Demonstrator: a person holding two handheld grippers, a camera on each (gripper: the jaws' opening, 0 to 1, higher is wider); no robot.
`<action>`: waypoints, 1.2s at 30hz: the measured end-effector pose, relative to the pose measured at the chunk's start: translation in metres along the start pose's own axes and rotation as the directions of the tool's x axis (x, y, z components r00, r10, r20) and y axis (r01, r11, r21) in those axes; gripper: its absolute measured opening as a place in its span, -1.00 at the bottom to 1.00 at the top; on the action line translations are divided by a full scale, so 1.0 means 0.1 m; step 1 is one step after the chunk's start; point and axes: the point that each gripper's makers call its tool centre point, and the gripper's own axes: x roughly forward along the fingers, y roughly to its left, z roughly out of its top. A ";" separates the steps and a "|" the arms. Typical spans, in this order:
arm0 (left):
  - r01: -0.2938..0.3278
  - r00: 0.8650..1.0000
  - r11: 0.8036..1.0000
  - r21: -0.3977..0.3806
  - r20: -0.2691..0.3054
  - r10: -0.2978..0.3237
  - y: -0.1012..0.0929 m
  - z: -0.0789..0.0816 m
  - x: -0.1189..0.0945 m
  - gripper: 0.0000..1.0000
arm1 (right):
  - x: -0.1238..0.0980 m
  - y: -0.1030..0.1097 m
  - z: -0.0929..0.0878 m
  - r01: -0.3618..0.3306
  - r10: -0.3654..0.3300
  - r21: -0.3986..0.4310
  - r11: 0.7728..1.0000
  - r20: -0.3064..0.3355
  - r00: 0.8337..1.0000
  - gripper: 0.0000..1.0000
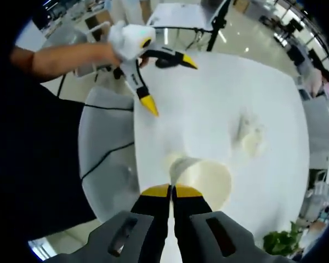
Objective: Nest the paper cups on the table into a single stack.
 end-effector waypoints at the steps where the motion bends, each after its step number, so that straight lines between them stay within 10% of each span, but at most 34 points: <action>1: 0.001 1.000 1.000 0.005 0.004 -0.001 0.00 0.01 0.00 0.96 | 0.02 0.00 0.00 -0.001 0.001 -0.001 1.000 -0.001 1.000 -1.00; 36: -0.014 1.000 1.000 -0.023 0.008 0.014 0.00 -0.03 0.03 0.96 | 0.65 0.06 -0.12 -0.039 0.040 0.062 0.997 -0.017 0.999 -1.00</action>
